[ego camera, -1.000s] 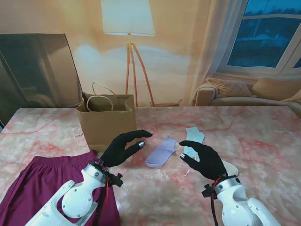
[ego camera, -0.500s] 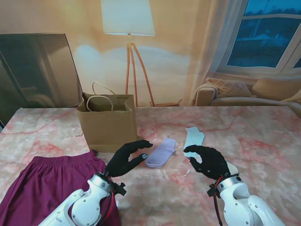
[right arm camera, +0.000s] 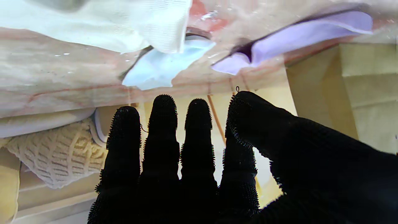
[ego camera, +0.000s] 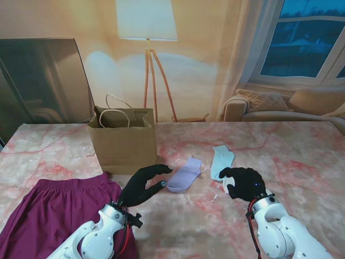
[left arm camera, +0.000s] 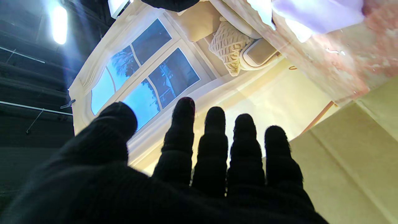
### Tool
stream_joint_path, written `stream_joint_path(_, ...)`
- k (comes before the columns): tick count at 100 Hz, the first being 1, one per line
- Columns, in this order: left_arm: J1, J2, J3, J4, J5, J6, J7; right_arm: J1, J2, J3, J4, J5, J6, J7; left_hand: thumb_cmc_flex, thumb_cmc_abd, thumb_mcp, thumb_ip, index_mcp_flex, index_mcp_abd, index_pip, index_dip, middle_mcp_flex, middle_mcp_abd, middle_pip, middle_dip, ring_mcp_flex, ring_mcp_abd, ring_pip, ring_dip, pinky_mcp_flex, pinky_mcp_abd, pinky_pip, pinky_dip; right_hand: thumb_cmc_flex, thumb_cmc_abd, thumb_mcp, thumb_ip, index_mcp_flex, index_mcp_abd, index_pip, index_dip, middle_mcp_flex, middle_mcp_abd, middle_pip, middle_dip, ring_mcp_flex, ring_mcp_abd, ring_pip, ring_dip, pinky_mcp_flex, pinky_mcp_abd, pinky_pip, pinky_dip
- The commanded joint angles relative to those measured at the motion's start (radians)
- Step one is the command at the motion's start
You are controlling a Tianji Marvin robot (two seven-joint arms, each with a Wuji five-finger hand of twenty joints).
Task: Fold the socks and the shorts into the kraft paper bag
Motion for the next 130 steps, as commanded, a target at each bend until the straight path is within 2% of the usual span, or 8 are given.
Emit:
stream_joint_path(1, 0.01, 0.002, -0.006, -0.013, -0.013, 0.007, 0.0, 0.014, 0.005, -0.014, 0.026, -0.012, 0.007, -0.018, -0.028, 0.01, -0.026, 0.048, -0.018, -0.011, -0.02, -0.014, -0.036, -0.009, -0.004, -0.009, -0.024, -0.034, -0.011, -0.012, -0.016, -0.024, -0.009, -0.014, 0.034, -0.035, 0.04, -0.028, 0.016, -0.023, 0.032, -0.006, 0.014, -0.032, 0.022, 0.02, 0.038, -0.022, 0.042, 0.044, 0.008, 0.024, 0.057, 0.074)
stream_joint_path(16, 0.015, -0.002, -0.009, -0.026, 0.003, 0.017, 0.026, 0.073, 0.01, -0.067, 0.111, -0.064, 0.024, -0.098, -0.012, 0.024, -0.079, 0.055, -0.01, -0.008, -0.038, -0.009, -0.036, -0.006, -0.014, -0.01, -0.026, -0.032, -0.024, -0.013, -0.017, -0.023, -0.026, -0.022, 0.023, -0.123, 0.043, -0.044, -0.006, -0.031, 0.05, -0.026, 0.014, -0.043, 0.068, 0.04, 0.056, -0.03, 0.11, 0.128, 0.018, 0.032, 0.112, 0.164)
stream_joint_path(30, 0.012, -0.005, -0.006, -0.025, 0.01, 0.017, 0.04, 0.122, 0.016, -0.113, 0.176, -0.097, 0.037, -0.138, -0.009, 0.03, -0.098, 0.055, -0.005, -0.008, -0.046, -0.008, -0.033, -0.005, -0.019, -0.011, -0.023, -0.03, -0.029, -0.014, -0.017, -0.019, -0.036, -0.027, -0.006, -0.185, 0.046, -0.059, -0.004, -0.041, 0.068, -0.035, 0.006, -0.062, 0.19, 0.122, 0.052, -0.04, 0.223, 0.233, 0.03, 0.031, 0.151, 0.22)
stream_joint_path(57, 0.02, -0.004, -0.005, -0.024, 0.018, 0.01, 0.046, 0.214, 0.018, -0.202, 0.301, -0.104, 0.083, -0.206, 0.001, 0.034, -0.121, 0.059, 0.005, -0.007, -0.054, -0.002, -0.025, -0.006, -0.021, -0.009, -0.016, -0.028, -0.032, -0.011, -0.012, -0.017, -0.039, -0.028, -0.037, -0.231, 0.044, -0.073, 0.013, -0.065, 0.086, -0.027, -0.019, -0.108, 0.349, 0.33, 0.002, -0.057, 0.394, 0.346, 0.019, 0.032, 0.178, 0.235)
stream_joint_path(63, 0.022, -0.005, -0.004, -0.021, 0.018, 0.006, 0.049, 0.235, 0.017, -0.225, 0.33, -0.104, 0.092, -0.231, 0.002, 0.035, -0.123, 0.059, 0.007, -0.006, -0.054, -0.001, -0.024, -0.004, -0.021, -0.008, -0.014, -0.027, -0.031, -0.011, -0.009, -0.017, -0.039, -0.028, -0.039, -0.243, 0.041, -0.102, 0.023, -0.075, 0.094, -0.019, -0.024, -0.115, 0.382, 0.386, -0.01, -0.06, 0.435, 0.372, 0.016, 0.034, 0.184, 0.234)
stream_joint_path(70, 0.021, -0.005, -0.003, -0.016, 0.016, 0.004, 0.048, 0.252, 0.017, -0.245, 0.352, -0.106, 0.107, -0.246, 0.003, 0.036, -0.124, 0.06, 0.009, -0.006, -0.054, 0.0, -0.022, -0.004, -0.021, -0.008, -0.014, -0.026, -0.031, -0.01, -0.009, -0.017, -0.039, -0.028, -0.046, -0.251, 0.04, -0.112, 0.028, -0.08, 0.094, -0.013, -0.036, -0.127, 0.414, 0.441, -0.026, -0.061, 0.474, 0.4, 0.01, 0.035, 0.19, 0.233)
stream_joint_path(86, 0.02, -0.005, -0.002, -0.012, 0.012, 0.003, 0.044, 0.285, 0.016, -0.281, 0.387, -0.102, 0.127, -0.25, 0.005, 0.036, -0.128, 0.061, 0.012, -0.007, -0.052, 0.004, -0.022, -0.002, -0.021, -0.007, -0.013, -0.027, -0.029, -0.009, -0.007, -0.016, -0.04, -0.028, -0.037, -0.258, 0.034, -0.155, 0.037, -0.09, 0.094, -0.005, -0.041, -0.138, 0.449, 0.521, -0.041, -0.064, 0.533, 0.441, 0.007, 0.037, 0.208, 0.235)
stream_joint_path(130, 0.029, -0.005, -0.013, -0.014, 0.001, 0.001, 0.041, 0.351, 0.026, -0.37, 0.455, -0.111, 0.155, -0.236, 0.007, 0.037, -0.129, 0.062, 0.018, -0.009, -0.045, 0.011, -0.017, 0.001, -0.019, -0.004, -0.01, -0.024, -0.025, -0.007, -0.004, -0.014, -0.035, -0.025, 0.004, -0.283, 0.023, -0.234, 0.145, -0.151, 0.136, 0.037, 0.012, -0.146, 0.461, 0.577, -0.01, -0.064, 0.575, 0.47, 0.025, 0.046, 0.237, 0.24)
